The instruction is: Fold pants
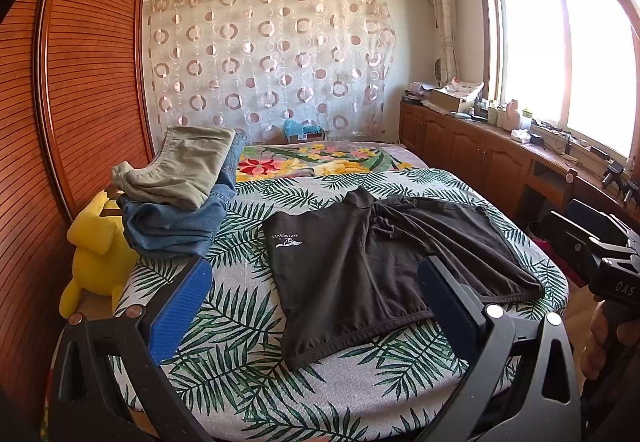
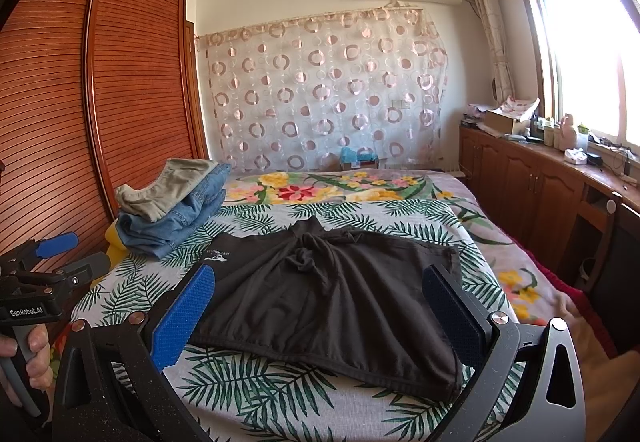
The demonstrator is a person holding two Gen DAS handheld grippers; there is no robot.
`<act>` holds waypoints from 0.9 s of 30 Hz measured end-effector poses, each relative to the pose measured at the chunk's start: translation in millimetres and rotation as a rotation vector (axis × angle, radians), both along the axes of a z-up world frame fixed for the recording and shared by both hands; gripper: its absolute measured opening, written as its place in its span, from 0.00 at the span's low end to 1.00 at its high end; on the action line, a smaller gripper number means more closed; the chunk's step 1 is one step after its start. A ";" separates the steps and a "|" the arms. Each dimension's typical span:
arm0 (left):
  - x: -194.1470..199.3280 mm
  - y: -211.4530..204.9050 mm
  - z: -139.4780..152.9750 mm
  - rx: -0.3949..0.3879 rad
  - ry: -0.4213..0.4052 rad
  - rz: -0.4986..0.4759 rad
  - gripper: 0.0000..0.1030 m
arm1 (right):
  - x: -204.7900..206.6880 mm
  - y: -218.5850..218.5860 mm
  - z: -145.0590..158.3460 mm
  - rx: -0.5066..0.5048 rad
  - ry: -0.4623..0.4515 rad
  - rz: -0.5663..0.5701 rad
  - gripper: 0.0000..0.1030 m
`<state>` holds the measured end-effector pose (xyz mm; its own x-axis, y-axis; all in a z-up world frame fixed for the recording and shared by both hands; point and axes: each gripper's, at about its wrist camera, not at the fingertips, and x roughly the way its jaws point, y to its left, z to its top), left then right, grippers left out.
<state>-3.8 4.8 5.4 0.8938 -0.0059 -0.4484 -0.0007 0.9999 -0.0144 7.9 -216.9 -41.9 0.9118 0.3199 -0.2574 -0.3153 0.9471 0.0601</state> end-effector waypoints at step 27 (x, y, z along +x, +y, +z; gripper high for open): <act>0.1 -0.5 -0.2 0.002 0.000 -0.001 1.00 | -0.9 -1.3 -1.3 0.002 -0.001 0.002 1.00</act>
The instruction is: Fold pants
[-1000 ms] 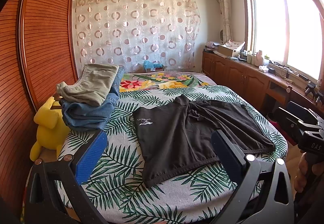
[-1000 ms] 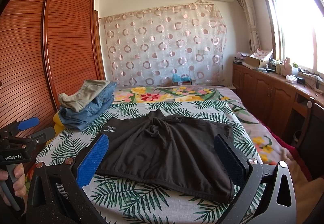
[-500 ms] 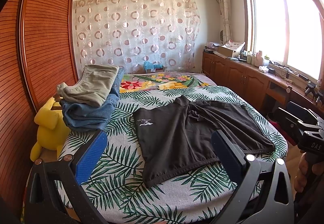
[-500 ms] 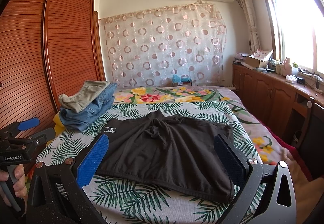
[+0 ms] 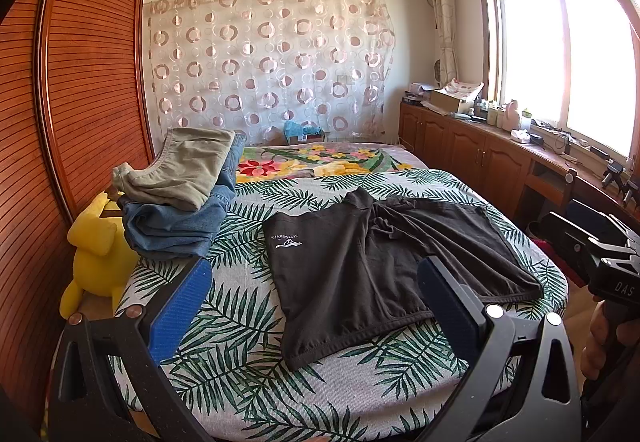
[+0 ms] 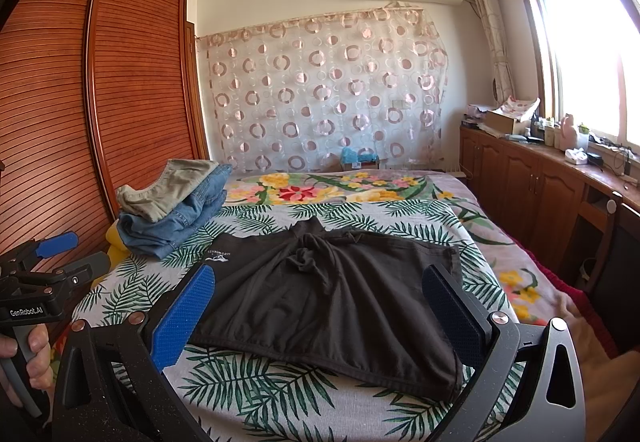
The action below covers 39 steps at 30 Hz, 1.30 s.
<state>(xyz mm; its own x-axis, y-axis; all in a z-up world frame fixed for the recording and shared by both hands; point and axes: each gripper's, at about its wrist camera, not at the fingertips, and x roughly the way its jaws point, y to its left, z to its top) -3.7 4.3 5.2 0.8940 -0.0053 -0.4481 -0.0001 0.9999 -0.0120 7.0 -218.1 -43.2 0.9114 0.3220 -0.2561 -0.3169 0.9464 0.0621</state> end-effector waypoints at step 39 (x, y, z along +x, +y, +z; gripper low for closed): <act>33.4 41.0 -98.6 -0.096 0.269 -0.072 0.64 | 36.3 -33.0 -23.3 -0.117 0.310 -0.136 0.73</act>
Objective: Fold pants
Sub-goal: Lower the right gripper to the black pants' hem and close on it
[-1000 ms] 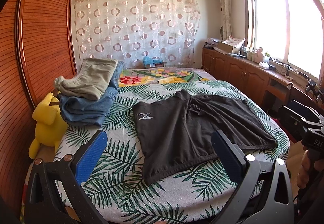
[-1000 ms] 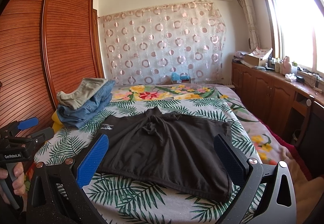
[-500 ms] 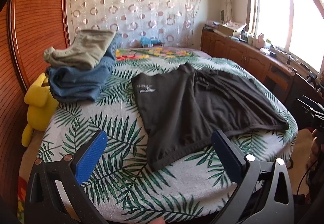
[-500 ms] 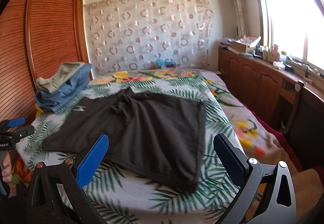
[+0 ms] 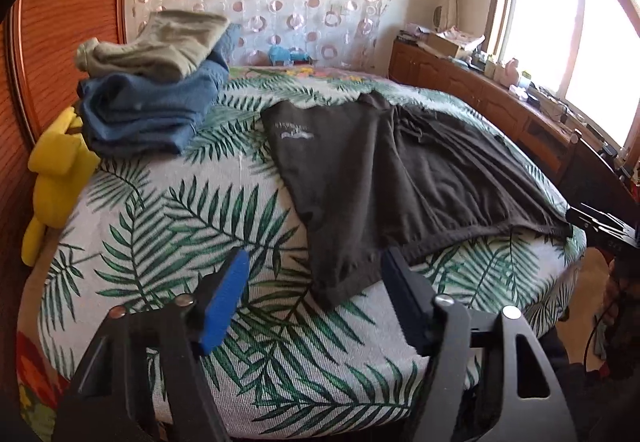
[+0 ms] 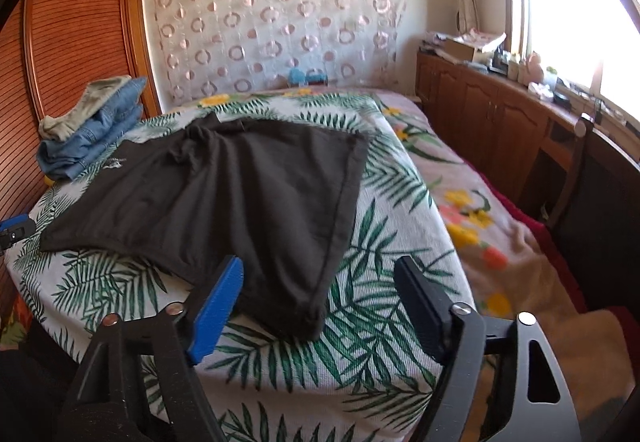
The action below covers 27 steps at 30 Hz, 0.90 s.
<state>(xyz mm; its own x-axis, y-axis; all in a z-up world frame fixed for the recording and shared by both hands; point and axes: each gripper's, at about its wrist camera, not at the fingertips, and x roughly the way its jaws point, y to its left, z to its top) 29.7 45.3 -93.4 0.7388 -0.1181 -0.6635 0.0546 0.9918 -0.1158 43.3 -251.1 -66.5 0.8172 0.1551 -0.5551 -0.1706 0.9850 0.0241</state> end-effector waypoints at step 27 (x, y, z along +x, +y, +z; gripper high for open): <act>1.8 -4.9 -11.8 -0.047 0.049 -0.085 0.07 | -16.3 -34.2 10.6 0.115 -0.038 0.026 0.07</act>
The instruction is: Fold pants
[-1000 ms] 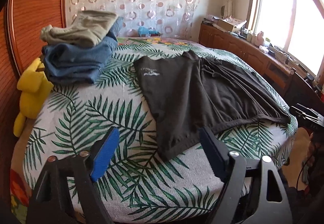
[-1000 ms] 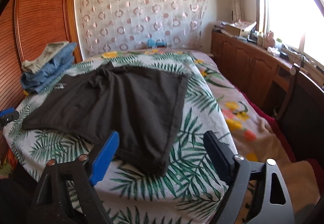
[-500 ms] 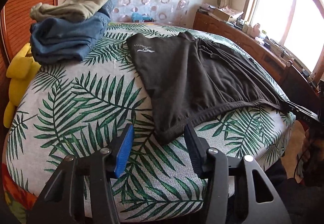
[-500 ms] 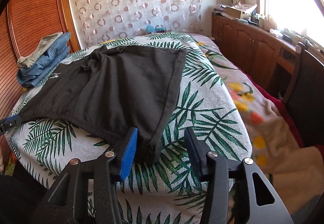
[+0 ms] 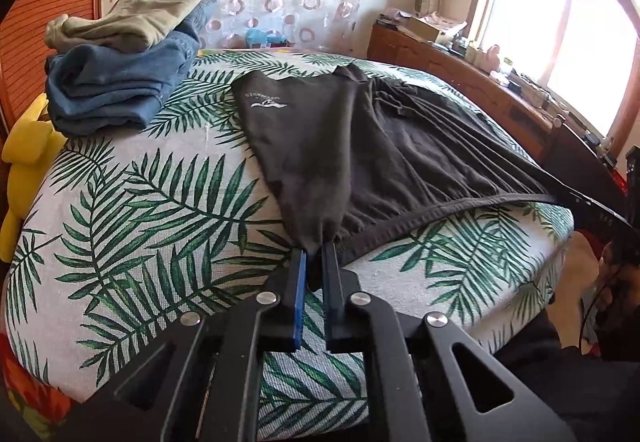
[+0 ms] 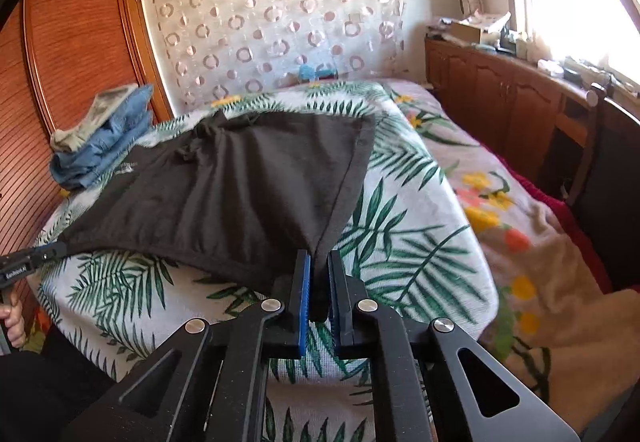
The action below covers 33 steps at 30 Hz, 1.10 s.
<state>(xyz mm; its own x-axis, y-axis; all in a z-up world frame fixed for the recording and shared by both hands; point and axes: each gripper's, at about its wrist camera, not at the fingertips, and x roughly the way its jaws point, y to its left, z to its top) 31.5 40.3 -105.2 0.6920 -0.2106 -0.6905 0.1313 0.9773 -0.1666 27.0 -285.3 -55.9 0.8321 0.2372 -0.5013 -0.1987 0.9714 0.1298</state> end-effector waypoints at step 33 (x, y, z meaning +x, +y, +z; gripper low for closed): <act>-21.6 -7.3 57.0 0.000 -0.101 -0.064 0.05 | -5.4 4.4 6.6 0.002 -0.025 0.007 0.19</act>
